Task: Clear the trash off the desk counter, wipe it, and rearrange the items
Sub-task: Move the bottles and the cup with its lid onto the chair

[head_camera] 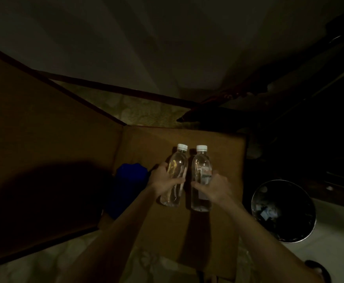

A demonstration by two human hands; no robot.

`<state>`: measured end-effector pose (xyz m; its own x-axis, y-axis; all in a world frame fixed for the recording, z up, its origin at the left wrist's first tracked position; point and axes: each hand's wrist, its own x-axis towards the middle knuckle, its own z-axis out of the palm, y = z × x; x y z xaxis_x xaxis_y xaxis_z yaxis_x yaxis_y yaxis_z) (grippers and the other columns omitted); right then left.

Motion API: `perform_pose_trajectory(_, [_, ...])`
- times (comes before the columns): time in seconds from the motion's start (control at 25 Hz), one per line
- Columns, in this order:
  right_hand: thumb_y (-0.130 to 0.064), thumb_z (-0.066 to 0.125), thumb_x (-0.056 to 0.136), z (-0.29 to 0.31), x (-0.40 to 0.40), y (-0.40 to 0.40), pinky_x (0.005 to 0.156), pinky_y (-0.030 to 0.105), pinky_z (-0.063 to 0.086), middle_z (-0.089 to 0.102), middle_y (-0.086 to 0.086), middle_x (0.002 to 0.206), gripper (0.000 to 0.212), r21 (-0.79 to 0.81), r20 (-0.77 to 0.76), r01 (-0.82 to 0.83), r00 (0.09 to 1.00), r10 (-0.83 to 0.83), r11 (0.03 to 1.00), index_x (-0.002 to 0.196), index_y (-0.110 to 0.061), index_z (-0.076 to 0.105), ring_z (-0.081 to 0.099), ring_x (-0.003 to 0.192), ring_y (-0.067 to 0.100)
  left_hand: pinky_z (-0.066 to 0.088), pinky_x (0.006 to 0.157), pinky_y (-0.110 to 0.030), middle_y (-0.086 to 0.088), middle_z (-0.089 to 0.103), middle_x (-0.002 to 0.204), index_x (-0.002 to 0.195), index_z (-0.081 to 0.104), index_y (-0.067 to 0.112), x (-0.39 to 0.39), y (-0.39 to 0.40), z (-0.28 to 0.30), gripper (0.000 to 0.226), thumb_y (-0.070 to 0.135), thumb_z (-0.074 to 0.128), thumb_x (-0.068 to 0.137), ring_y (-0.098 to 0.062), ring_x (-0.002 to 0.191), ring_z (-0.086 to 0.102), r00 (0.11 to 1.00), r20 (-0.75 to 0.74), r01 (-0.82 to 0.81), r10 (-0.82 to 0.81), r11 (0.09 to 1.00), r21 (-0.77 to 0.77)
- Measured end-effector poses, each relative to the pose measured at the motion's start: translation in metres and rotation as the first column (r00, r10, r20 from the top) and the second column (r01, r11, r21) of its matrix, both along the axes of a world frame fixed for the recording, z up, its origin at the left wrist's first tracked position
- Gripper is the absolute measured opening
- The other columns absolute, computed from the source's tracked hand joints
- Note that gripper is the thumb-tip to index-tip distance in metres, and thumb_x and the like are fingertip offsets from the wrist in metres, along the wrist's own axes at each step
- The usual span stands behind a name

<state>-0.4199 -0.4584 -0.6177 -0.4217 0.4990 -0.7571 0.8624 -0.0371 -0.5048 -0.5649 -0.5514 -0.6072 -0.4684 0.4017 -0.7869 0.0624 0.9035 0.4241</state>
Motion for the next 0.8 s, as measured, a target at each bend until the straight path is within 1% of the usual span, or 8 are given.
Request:
perform_pose_trajectory(0.08, [-0.040, 0.066, 0.084, -0.006, -0.001, -0.003, 0.064, 0.024, 0.056, 0.067, 0.001, 0.085, 0.030, -0.013, 0.018, -0.011, 1.000, 0.012, 1.000, 0.095, -0.012, 0.062, 0.064, 0.070, 0.009, 0.045, 0.080, -0.025, -0.002, 0.062, 0.118, 0.128, 0.048, 0.016, 0.002, -0.003, -0.006, 0.062, 0.026, 0.079, 0.076, -0.014, 0.104, 0.059, 1.000, 0.003, -0.024, 0.024, 1.000, -0.001])
perform_pose_trajectory(0.16, [-0.042, 0.065, 0.085, -0.007, 0.002, -0.006, 0.071, 0.030, 0.059, 0.069, 0.003, 0.087, 0.033, -0.041, 0.014, 0.019, 1.000, -0.019, 0.999, 0.097, -0.012, 0.061, 0.068, 0.073, 0.012, 0.045, 0.081, -0.024, -0.003, 0.062, 0.119, 0.125, 0.051, 0.015, 0.002, -0.007, -0.007, 0.057, 0.026, 0.079, 0.076, -0.012, 0.101, 0.058, 0.999, -0.025, -0.028, 0.028, 0.999, 0.015])
perform_pose_trajectory(0.28, [-0.044, 0.061, 0.087, 0.003, 0.006, -0.008, 0.067, 0.028, 0.055, 0.064, 0.006, 0.101, 0.050, -0.041, 0.024, 0.046, 0.999, -0.045, 0.998, 0.119, -0.008, 0.047, 0.066, 0.084, 0.018, 0.047, 0.092, -0.030, -0.004, 0.062, 0.120, 0.125, 0.052, 0.014, -0.003, -0.011, 0.004, 0.054, 0.022, 0.077, 0.078, -0.012, 0.101, 0.057, 0.998, -0.044, -0.032, 0.033, 0.999, 0.035])
perform_pose_trajectory(0.36, [-0.040, 0.063, 0.087, 0.017, 0.005, -0.006, 0.071, 0.026, 0.051, 0.056, 0.008, 0.118, 0.058, 0.027, 0.030, -0.019, 0.999, 0.018, 0.999, 0.130, -0.011, 0.037, 0.061, 0.096, 0.020, 0.048, 0.092, -0.031, -0.003, 0.059, 0.122, 0.130, 0.049, 0.015, -0.008, -0.012, 0.018, 0.059, 0.021, 0.077, 0.078, -0.011, 0.100, 0.056, 0.999, 0.002, -0.032, 0.032, 0.999, 0.030])
perform_pose_trajectory(0.48, [-0.033, 0.065, 0.086, 0.049, 0.001, 0.001, 0.088, 0.031, 0.051, 0.044, 0.004, 0.135, 0.059, 0.149, -0.034, -0.155, 0.986, 0.161, 0.977, 0.136, -0.017, 0.037, 0.054, 0.114, 0.020, 0.046, 0.091, -0.030, -0.002, 0.055, 0.127, 0.134, 0.045, 0.015, -0.011, -0.012, 0.045, 0.063, 0.021, 0.076, 0.080, -0.009, 0.101, 0.051, 0.999, 0.035, 0.034, -0.035, 0.999, 0.014])
perform_pose_trajectory(0.56, [-0.034, 0.065, 0.086, 0.076, 0.000, 0.004, 0.093, 0.033, 0.050, 0.041, 0.002, 0.137, 0.061, 0.220, -0.065, -0.251, 0.960, 0.271, 0.943, 0.137, -0.019, 0.036, 0.051, 0.117, 0.020, 0.046, 0.093, -0.028, -0.002, 0.055, 0.129, 0.133, 0.047, 0.015, -0.010, -0.009, 0.070, 0.061, 0.022, 0.075, 0.080, -0.008, 0.103, 0.050, 0.994, 0.002, 0.110, -0.110, 0.994, 0.024])
perform_pose_trajectory(0.64, [-0.037, 0.065, 0.086, 0.108, -0.001, 0.009, 0.093, 0.034, 0.050, 0.041, 0.001, 0.135, 0.061, 0.299, -0.088, -0.315, 0.931, 0.355, 0.901, 0.137, -0.019, 0.037, 0.050, 0.117, 0.020, 0.047, 0.093, -0.027, -0.002, 0.058, 0.127, 0.131, 0.050, 0.016, -0.006, -0.002, 0.103, 0.058, 0.023, 0.077, 0.079, -0.009, 0.105, 0.053, 0.976, -0.061, 0.211, -0.208, 0.976, 0.049])
perform_pose_trajectory(0.8, [-0.047, 0.059, 0.087, 0.202, 0.009, 0.038, 0.082, 0.031, 0.049, 0.052, -0.003, 0.114, 0.040, 0.423, -0.135, -0.417, 0.849, 0.510, 0.805, 0.117, -0.022, 0.054, 0.055, 0.101, 0.015, 0.046, 0.088, -0.020, 0.002, 0.061, 0.120, 0.125, 0.055, 0.020, -0.003, 0.024, 0.210, 0.055, 0.027, 0.079, 0.076, -0.006, 0.105, 0.056, 0.893, -0.160, 0.443, -0.421, 0.886, 0.136])
